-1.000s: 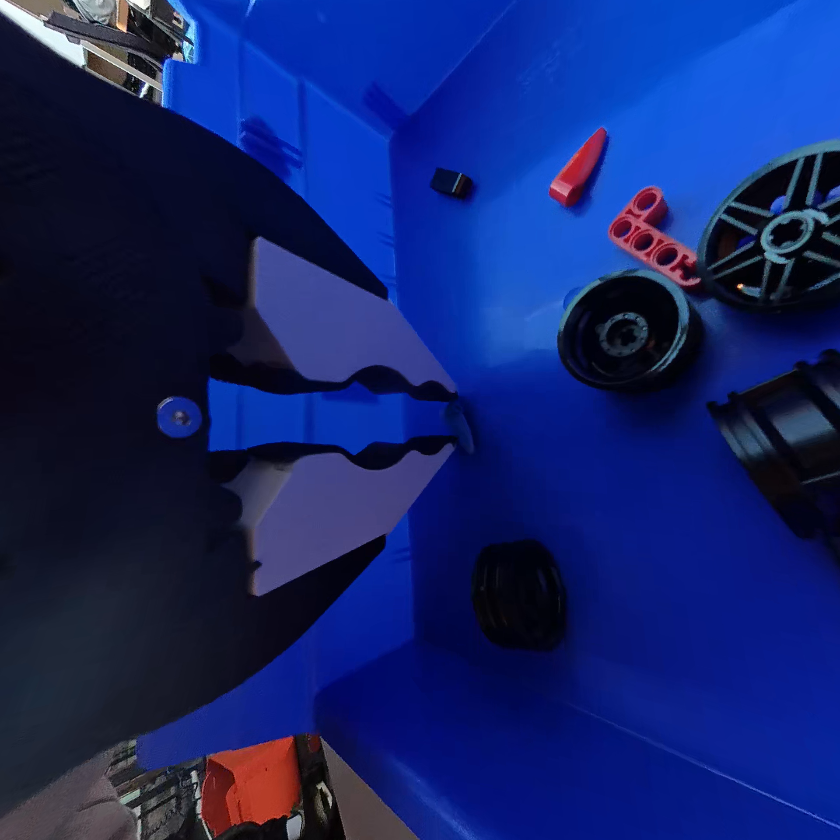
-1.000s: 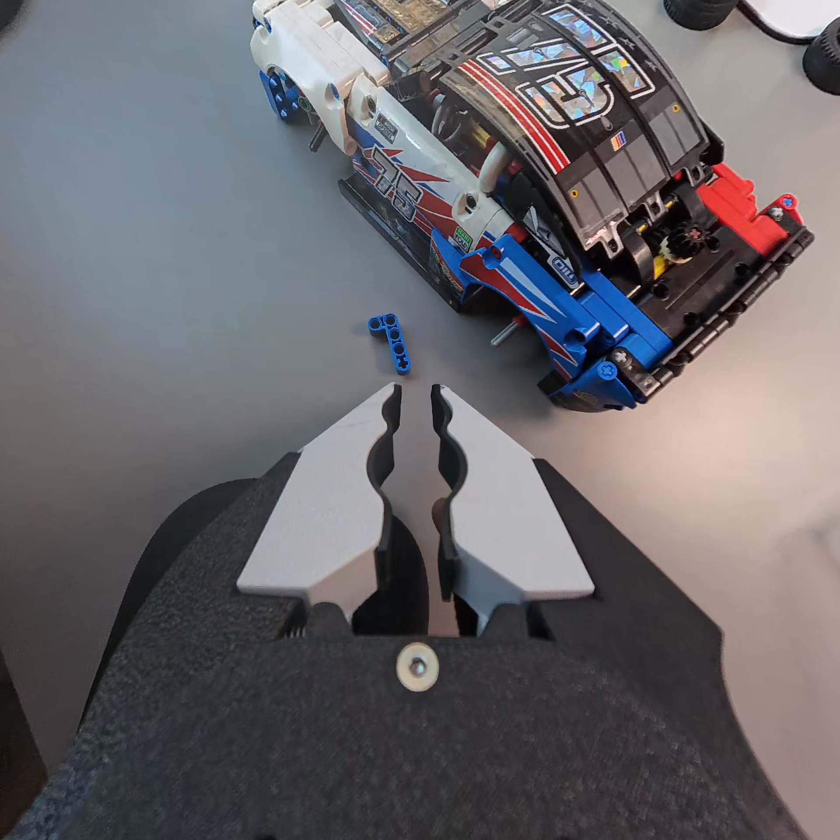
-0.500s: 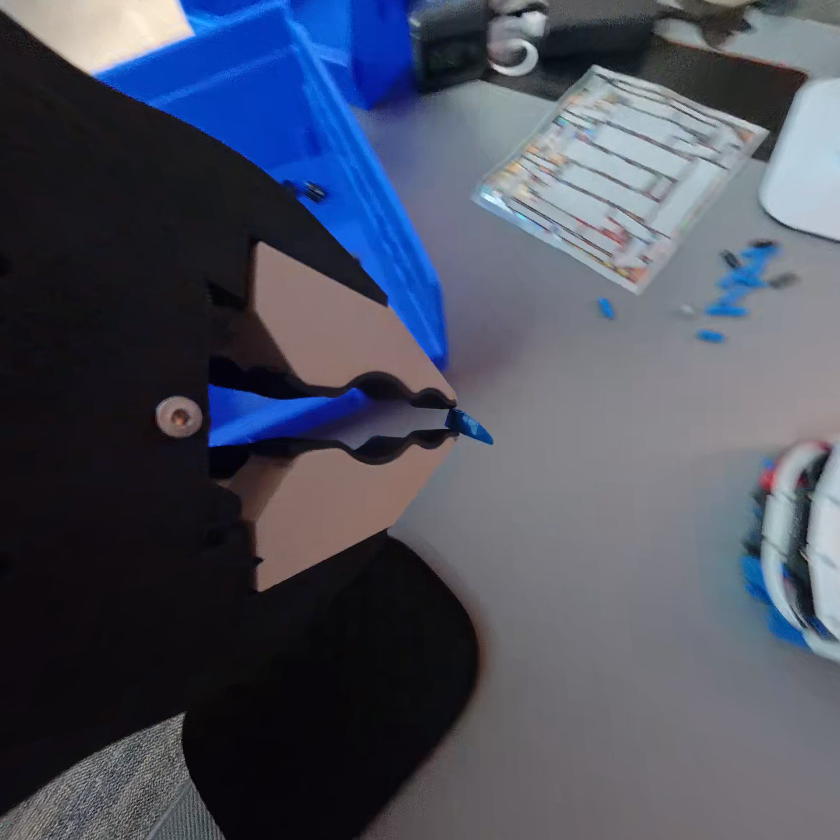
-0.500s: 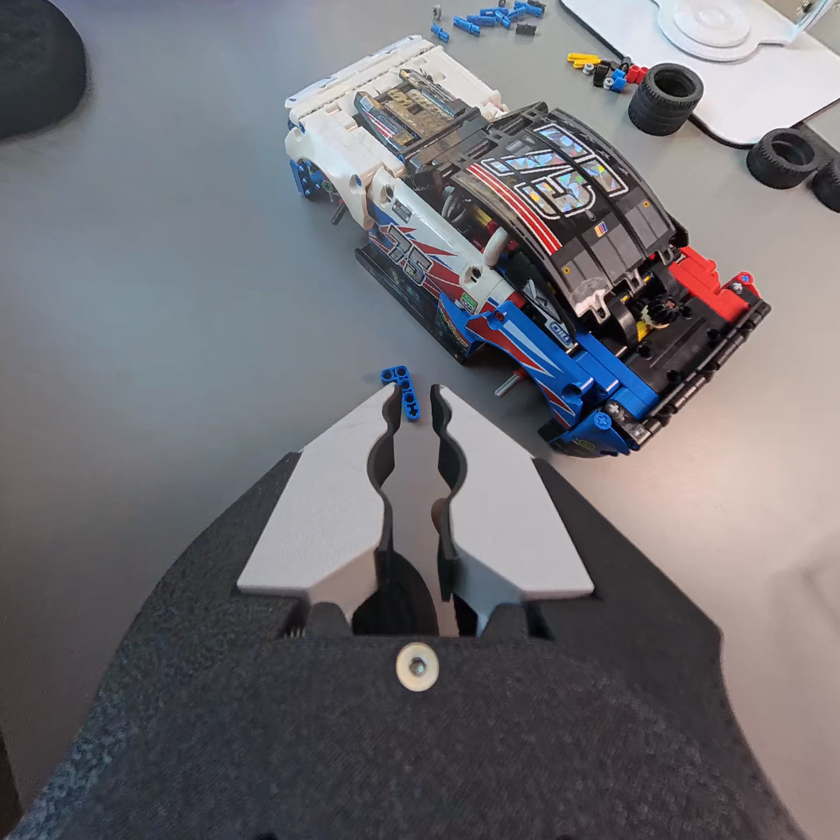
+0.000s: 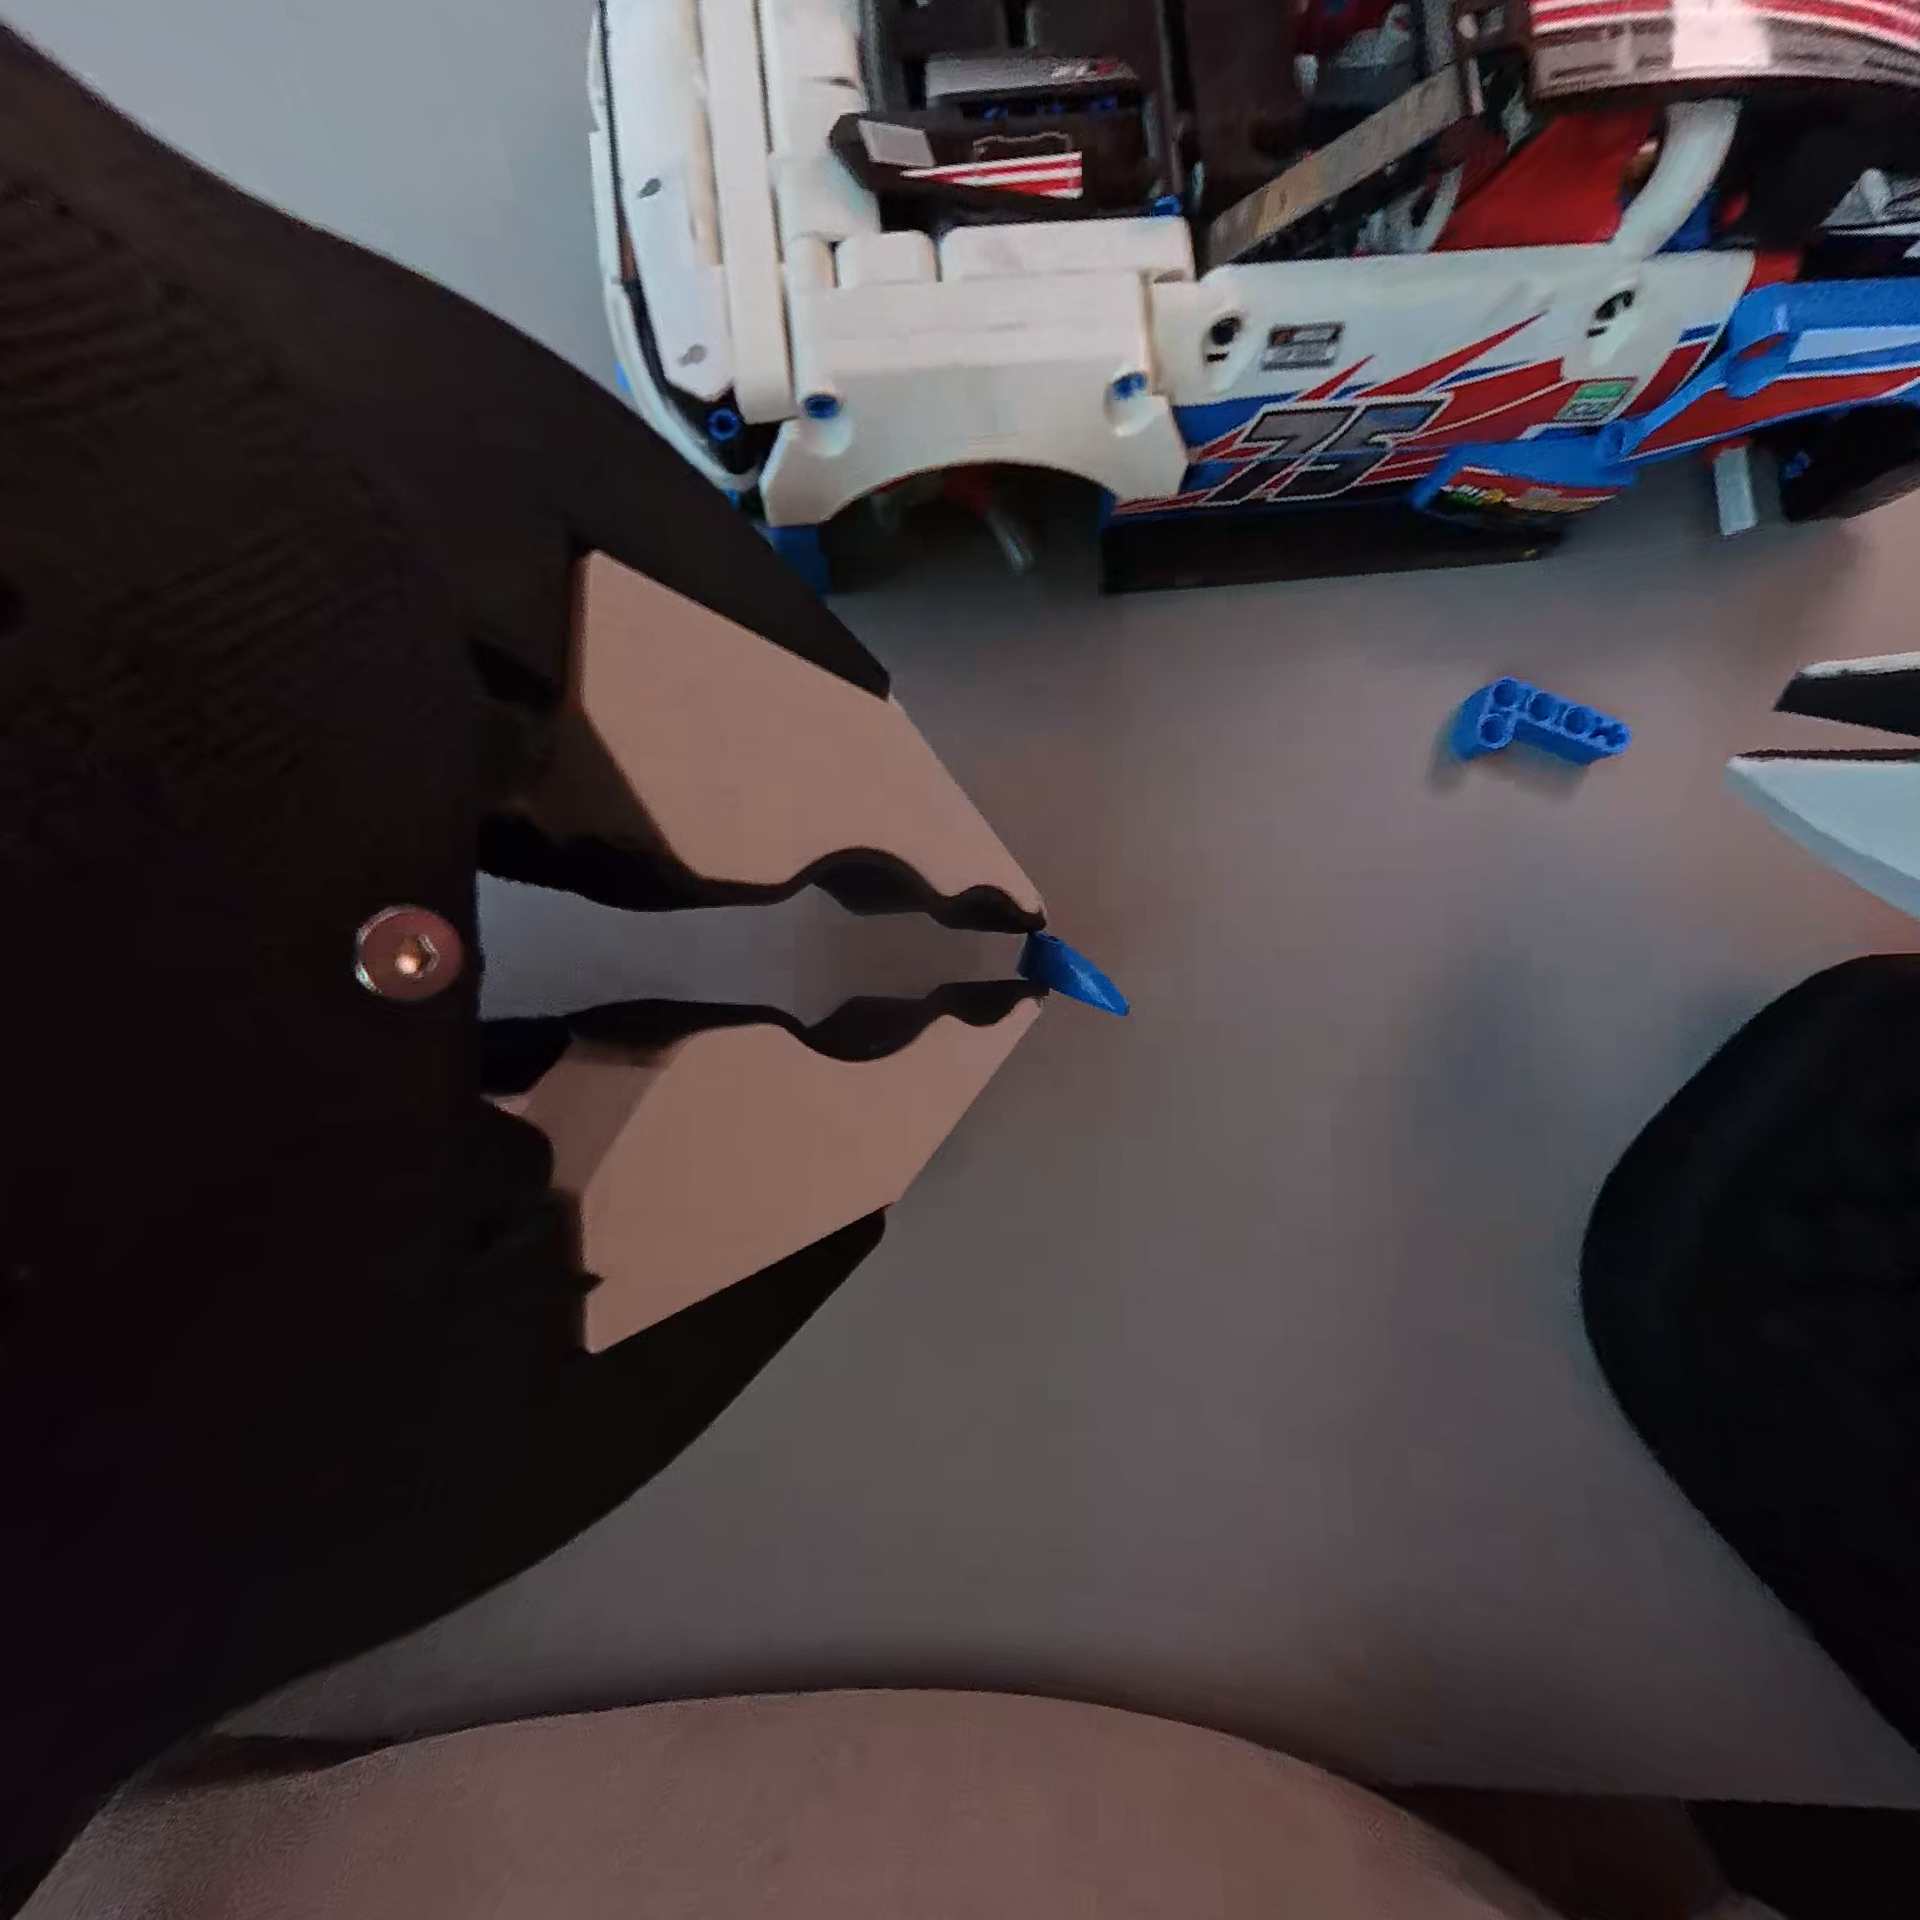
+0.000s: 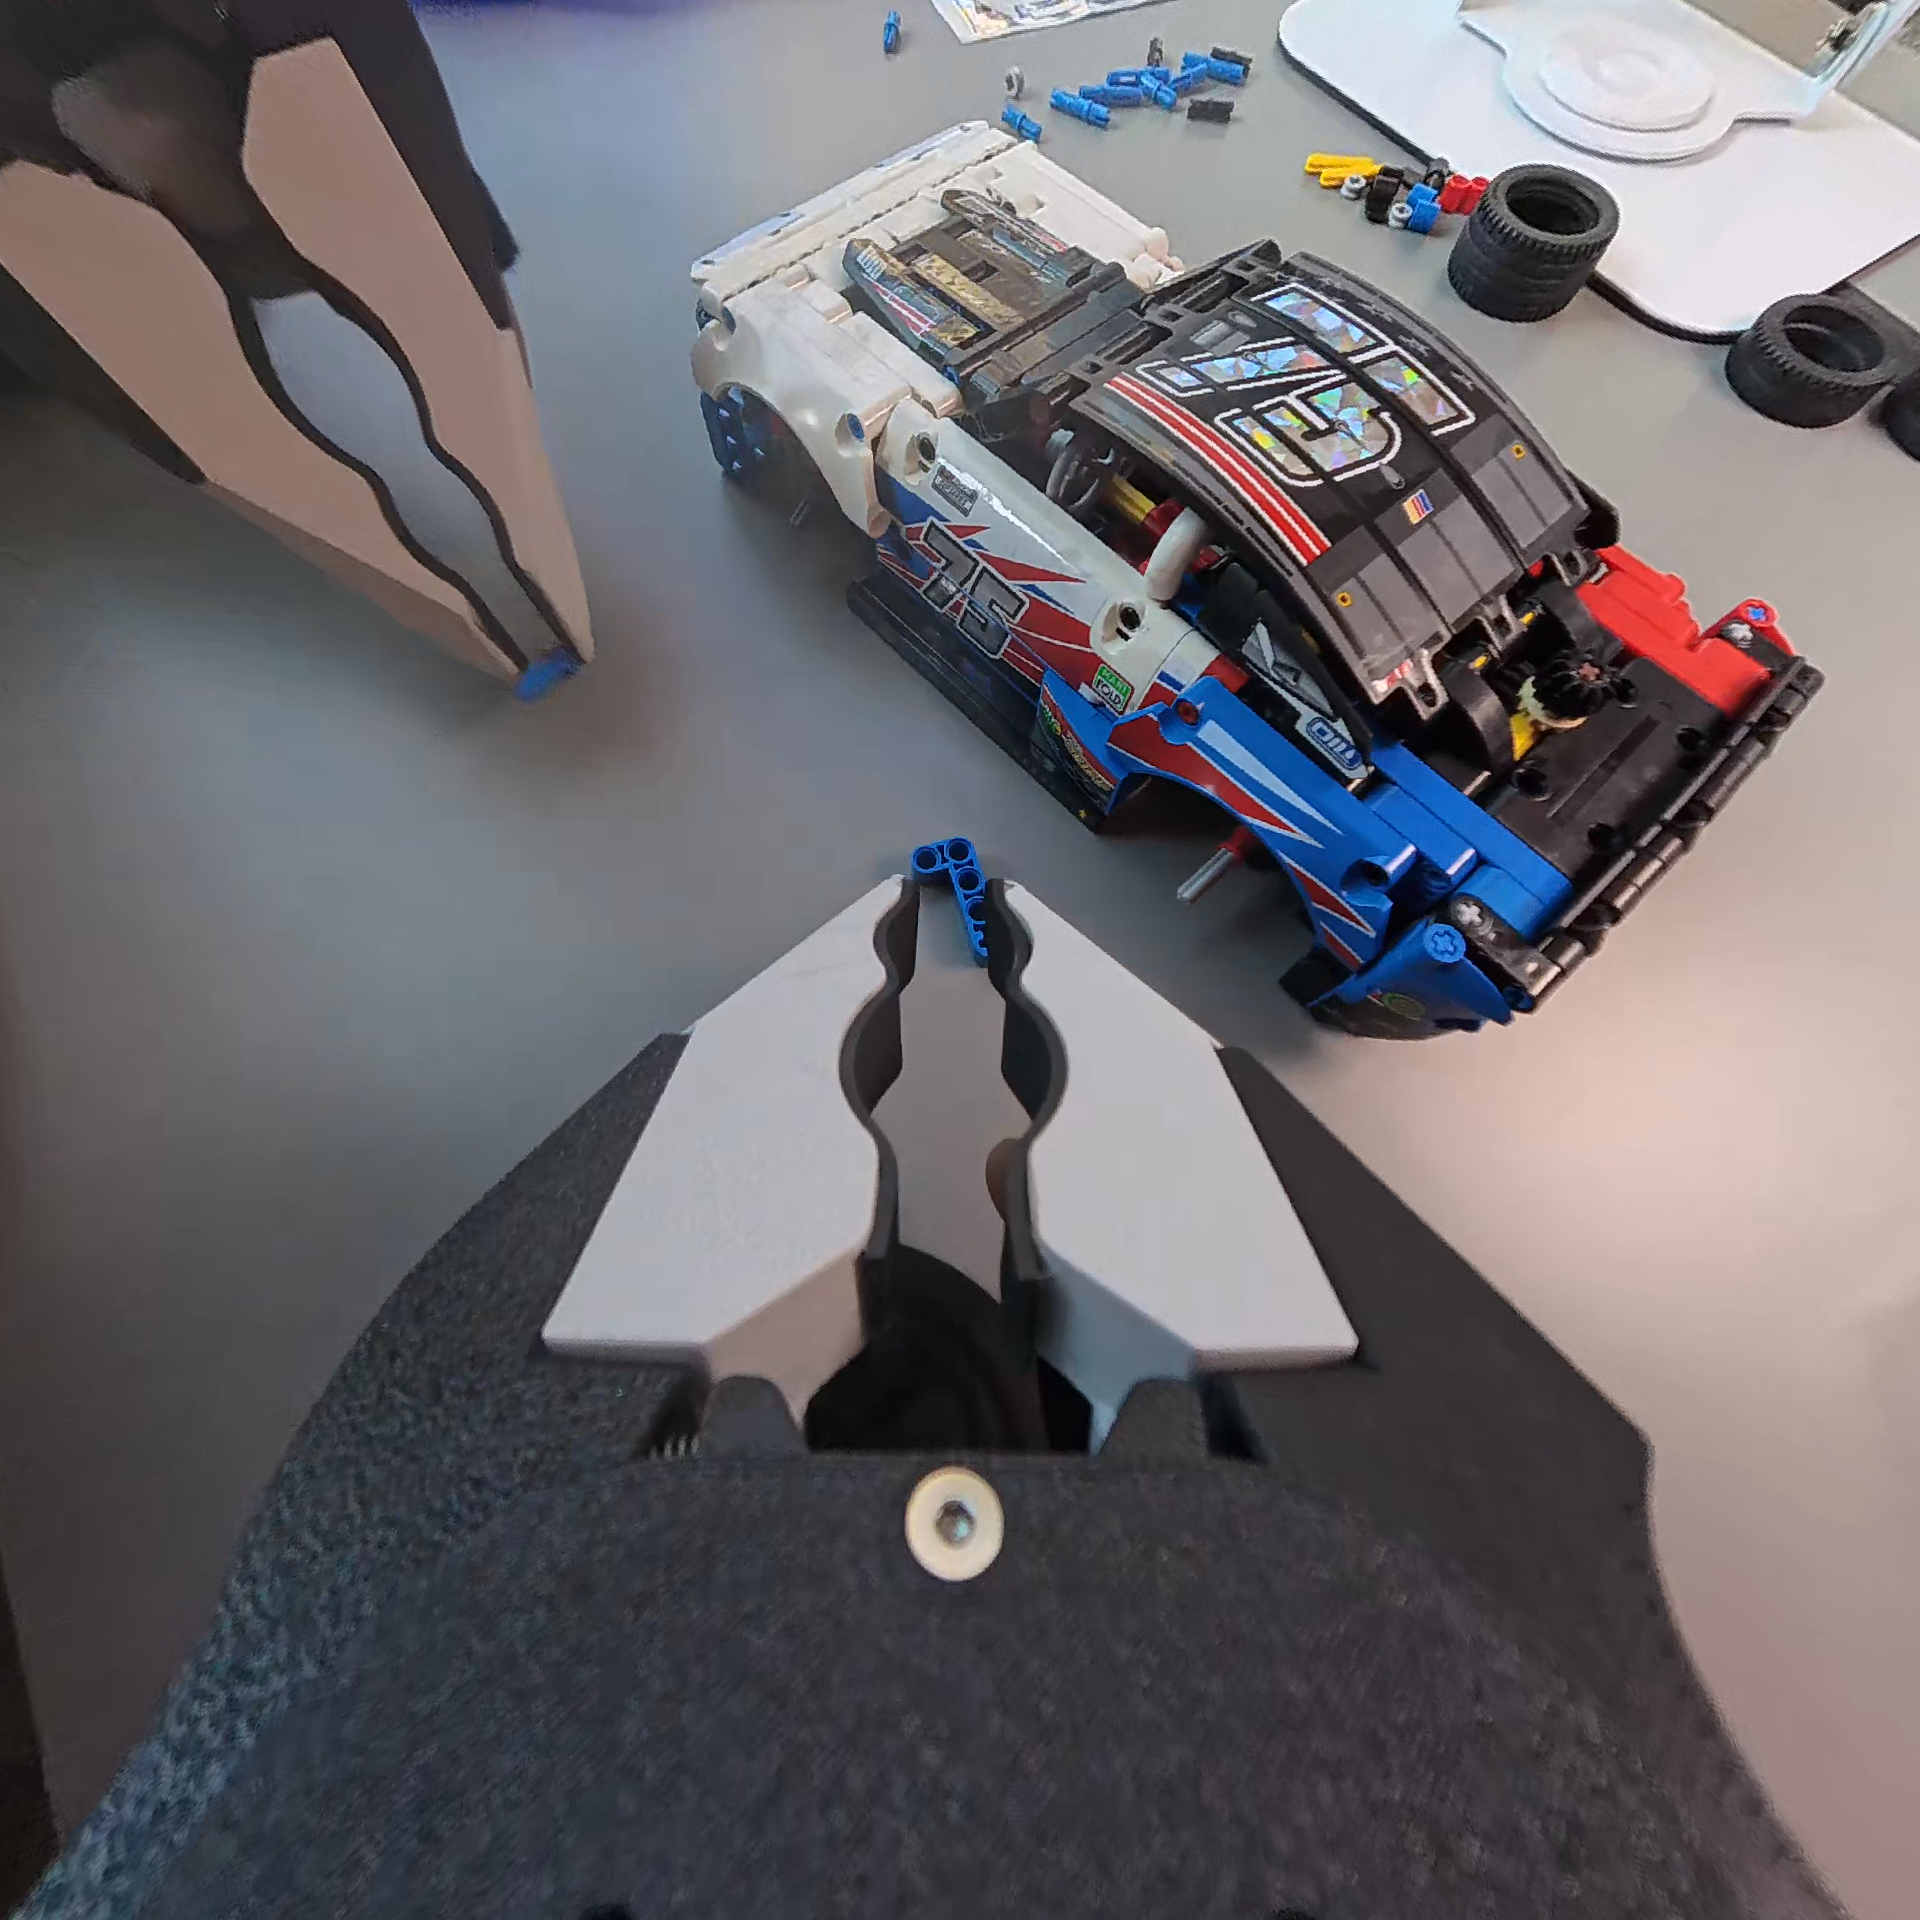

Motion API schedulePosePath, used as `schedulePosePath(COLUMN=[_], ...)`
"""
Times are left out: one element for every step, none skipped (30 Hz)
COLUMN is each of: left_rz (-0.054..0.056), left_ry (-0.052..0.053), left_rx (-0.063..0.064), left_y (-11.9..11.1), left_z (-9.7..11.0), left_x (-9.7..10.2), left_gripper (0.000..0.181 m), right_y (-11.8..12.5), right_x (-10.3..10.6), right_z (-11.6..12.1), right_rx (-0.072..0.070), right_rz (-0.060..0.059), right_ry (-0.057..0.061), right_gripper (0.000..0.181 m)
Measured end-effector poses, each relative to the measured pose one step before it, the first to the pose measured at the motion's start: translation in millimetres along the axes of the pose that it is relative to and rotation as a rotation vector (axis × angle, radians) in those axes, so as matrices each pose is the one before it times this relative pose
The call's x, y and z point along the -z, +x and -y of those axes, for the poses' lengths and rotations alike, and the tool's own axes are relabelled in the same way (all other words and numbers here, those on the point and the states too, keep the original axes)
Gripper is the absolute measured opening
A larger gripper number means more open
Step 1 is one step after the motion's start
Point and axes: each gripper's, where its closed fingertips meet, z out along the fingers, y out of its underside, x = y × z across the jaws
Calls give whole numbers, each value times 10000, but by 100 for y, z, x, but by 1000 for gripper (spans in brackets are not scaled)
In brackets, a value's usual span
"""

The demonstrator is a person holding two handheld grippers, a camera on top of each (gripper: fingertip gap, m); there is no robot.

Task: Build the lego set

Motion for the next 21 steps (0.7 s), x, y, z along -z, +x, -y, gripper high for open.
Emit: schedulePosePath(left_rz=[203, 227, 143, 108, 81, 83, 162, 156, 185, 244, 148, 142, 262, 373, 496, 611, 706, 924, 1018, 802, 511], left_ry=[111, 51, 65, 53, 13, 34, 220, 222, 287, 476, 556, 537, 512, 517, 491, 390, 189, -9, -2, -18, -151], left_rx=[-22, -53, -44, -6, -17, -20, 17, 15, 23, 101, 178, 264, 303, 296, 309, 337, 327, 269, 293, 471, 581], left_y=[-454, -450, -292, -208, -156, -139, -224, -224, -259, -398, -363, -492, -820, -1147, -1520, -1921, -2308, -2889, -3219, -2997, -2570], left_z=[469, 312, 267, 202, 72, 59, 278, 253, 378, 643, 791, 786, 733, 706, 628, 448, 106, -281, -444, -582, -780], left_x=[-512, -483, -436, -383, -323, -251, -75, 66, 309, 612, 845, 973, 1085, 1199, 1268, 1265, 1185, 1074, 945, 644, 304], left_gripper=[7, 7, 7, 7, 7, 8, 8, 9, 11, 13, 15, 17, 19, 21, 21, 20, 20, 22, 21, 19, 20], right_y=[-7, -14, -6, -12, -3, -3, 33, 44, 62, 81, 64, 67, 80, 103, 92, 82, 75, 42, 55, 60, 57], right_x=[-75, -82, -91, -81, -80, -60, -47, -22, 6, 19, 25, 26, 22, 35, 36, 46, 49, 31, 27, 14, 10], right_z=[15, 19, 4, 14, 6, 18, 13, 36, 73, 73, 72, 83, 91, 123, 165, 199, 204, 195, 168, 147, 145], right_rx=[-63, -40, -20, -16, -27, -28, -22, -24, -30, -37, -45, -49, -48, -33, -7, 11, 17, 14, 4, -1, 5], right_rz=[12, 18, 10, 17, 28, 26, 18, 15, 11, 5, 12, 14, -2, -18, -27, -34, -34, -16, -23, -21, -7], right_ry=[69, 52, 42, 34, 26, 27, 19, 23, 45, 54, 57, 69, 73, 77, 96, 115, 121, 111, 103, 97, 92], right_gripper=[10, 10, 10, 10, 10, 10, 10, 10, 10, 10, 10, 10, 10, 10, 11, 11, 11, 11, 11, 11, 11])
